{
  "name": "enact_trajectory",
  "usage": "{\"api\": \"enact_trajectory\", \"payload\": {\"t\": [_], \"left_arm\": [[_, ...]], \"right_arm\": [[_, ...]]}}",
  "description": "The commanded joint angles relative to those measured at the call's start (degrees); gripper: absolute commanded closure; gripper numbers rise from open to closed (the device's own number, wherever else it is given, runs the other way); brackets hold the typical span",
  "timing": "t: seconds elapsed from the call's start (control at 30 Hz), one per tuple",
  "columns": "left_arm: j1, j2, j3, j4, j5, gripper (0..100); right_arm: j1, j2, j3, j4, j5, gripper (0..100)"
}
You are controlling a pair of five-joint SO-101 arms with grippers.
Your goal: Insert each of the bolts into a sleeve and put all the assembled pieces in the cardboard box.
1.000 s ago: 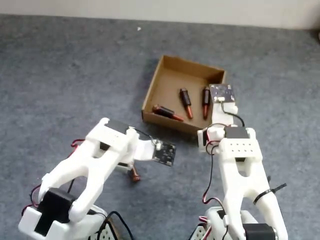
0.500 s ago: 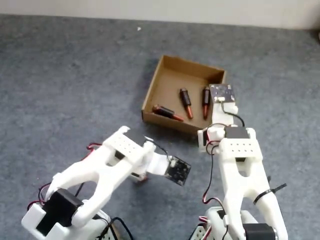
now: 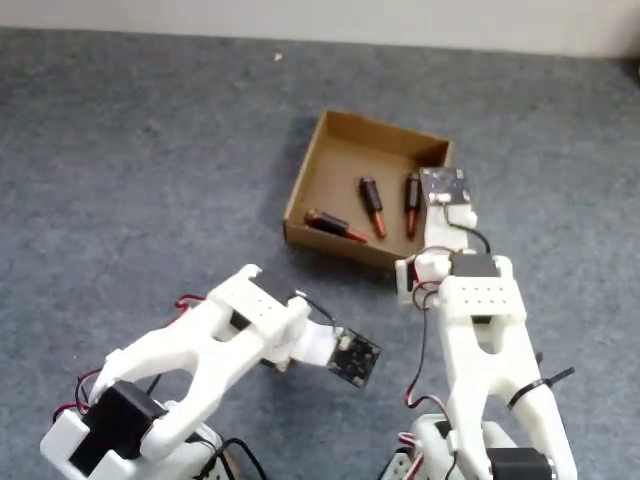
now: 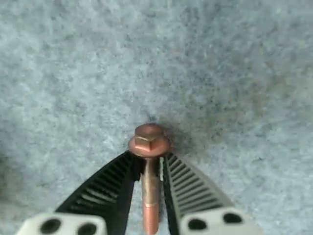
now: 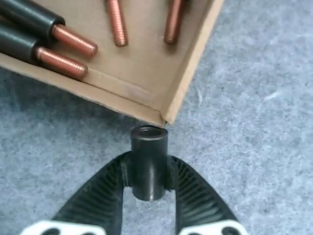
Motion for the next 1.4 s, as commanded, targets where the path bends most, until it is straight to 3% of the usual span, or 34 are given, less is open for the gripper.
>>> {"api": "enact_trajectory", "payload": {"t": [0.0,0.3,0.47,0.8,1.03,1.37], "left_arm": [[0.92,-0.66,-0.48,0.7,0.35,99],[0.84,-11.38,-3.3,4.57,19.87,99],[0.84,-24.66,-3.03,4.48,30.59,99],[0.13,-48.31,-3.38,3.87,51.87,99],[-0.04,-60.44,-3.03,-3.34,61.71,99],[-0.04,-61.67,-3.03,-17.67,77.8,99]], "right_arm": [[0.84,-2.42,-0.57,-1.19,0.18,99.4],[0.57,-4.53,-0.48,0.48,0.18,99.4],[0.31,-15.25,2.77,1.8,0.18,99.4],[-7.16,-33.1,9.89,1.8,0.09,99.4],[-12.88,-47.87,15.69,1.71,0.09,99.4],[-17.71,-69.58,25.71,-1.1,0.26,99.4]]}}
